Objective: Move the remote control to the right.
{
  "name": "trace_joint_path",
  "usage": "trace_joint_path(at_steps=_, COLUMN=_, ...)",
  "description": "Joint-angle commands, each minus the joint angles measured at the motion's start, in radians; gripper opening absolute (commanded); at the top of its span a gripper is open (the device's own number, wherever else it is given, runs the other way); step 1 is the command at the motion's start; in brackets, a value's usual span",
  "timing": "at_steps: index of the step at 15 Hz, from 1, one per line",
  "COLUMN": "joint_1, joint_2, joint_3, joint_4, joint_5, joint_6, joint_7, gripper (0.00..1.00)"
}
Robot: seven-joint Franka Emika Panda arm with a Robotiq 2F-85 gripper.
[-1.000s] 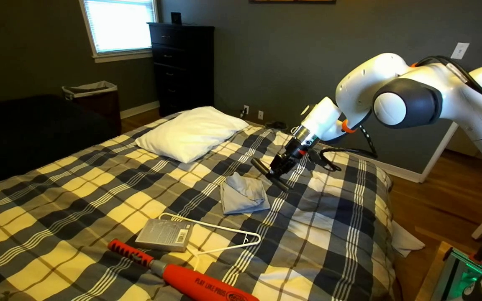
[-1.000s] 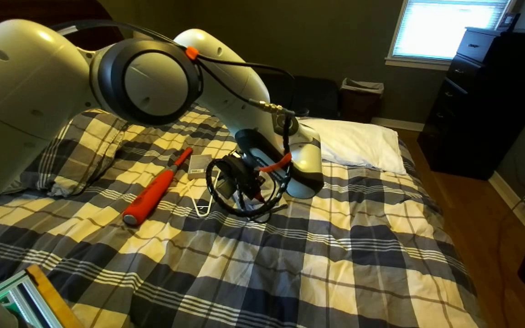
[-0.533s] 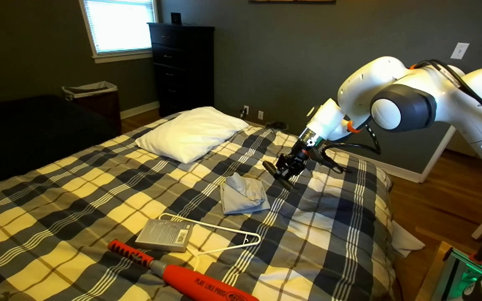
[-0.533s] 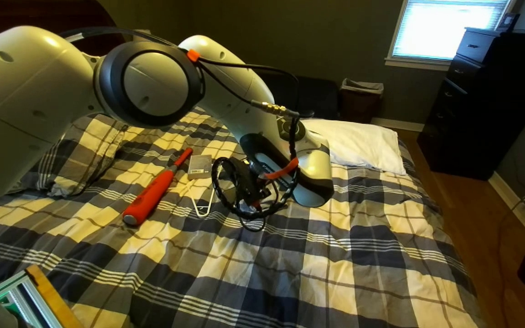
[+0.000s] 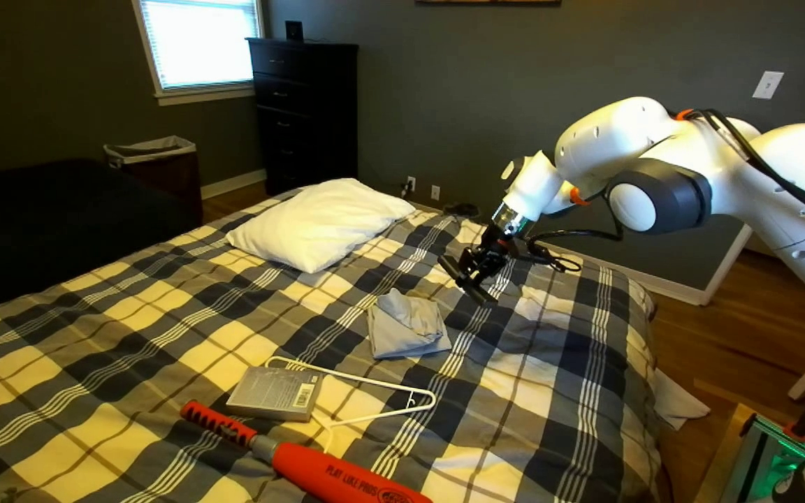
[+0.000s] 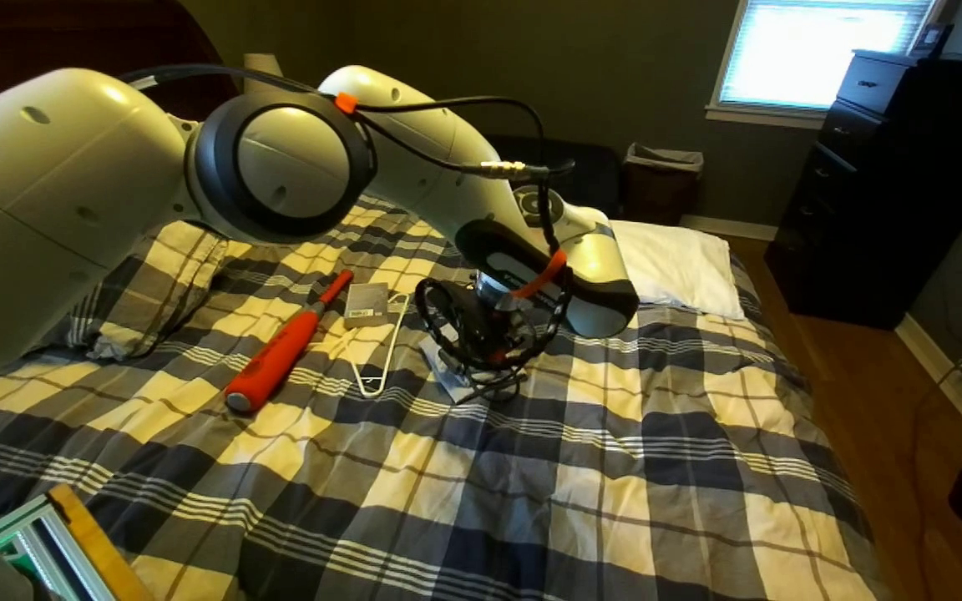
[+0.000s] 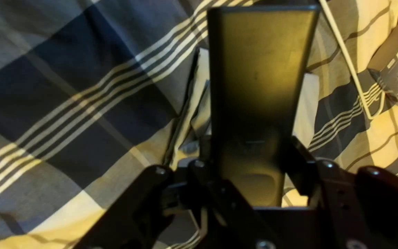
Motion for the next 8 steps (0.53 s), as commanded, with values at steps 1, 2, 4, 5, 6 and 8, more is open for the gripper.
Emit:
trace_joint_path(at_steps=1, joint_1=-0.030, joint_2=0.094, joint_3=-0.001, joint_4=0.247, joint_5=0.021, joint_6=0.033, joint_7=-0.001, gripper=0.28)
trace_joint_path(at_steps=2, joint_1=-0.045, joint_2=0.108, joint_3=0.017, joint_4=0.298, joint_5=0.041, joint_6=0.028, joint_7=-0.030, gripper=0.28)
trace_joint_path(at_steps=4, joint_1=-0.068, joint_2=0.139, joint_3=0.046, joint_4=0.396, joint_5=0.079, joint_6=0.032, joint_7=-0.080, gripper=0.28)
trace_joint_path(at_steps=5, joint_1=-0.075, joint_2=0.155, joint_3=0.059, joint_4=0.434, joint_5=0.096, joint_6=0.033, joint_7=-0.100, gripper=0.28)
trace_joint_path(at_steps=6, joint_1=-0.078, joint_2=0.166, joint_3=0.066, joint_4=0.462, joint_5=0.103, joint_6=0.036, joint_7=-0.109, gripper=0.28)
trace_joint_path(at_steps=8, joint_1=-0.051, joint_2=0.109, joint_3=0.056, joint_4=0.367, joint_5=0.081, joint_6=0.006, joint_7=-0.111, gripper=0.53)
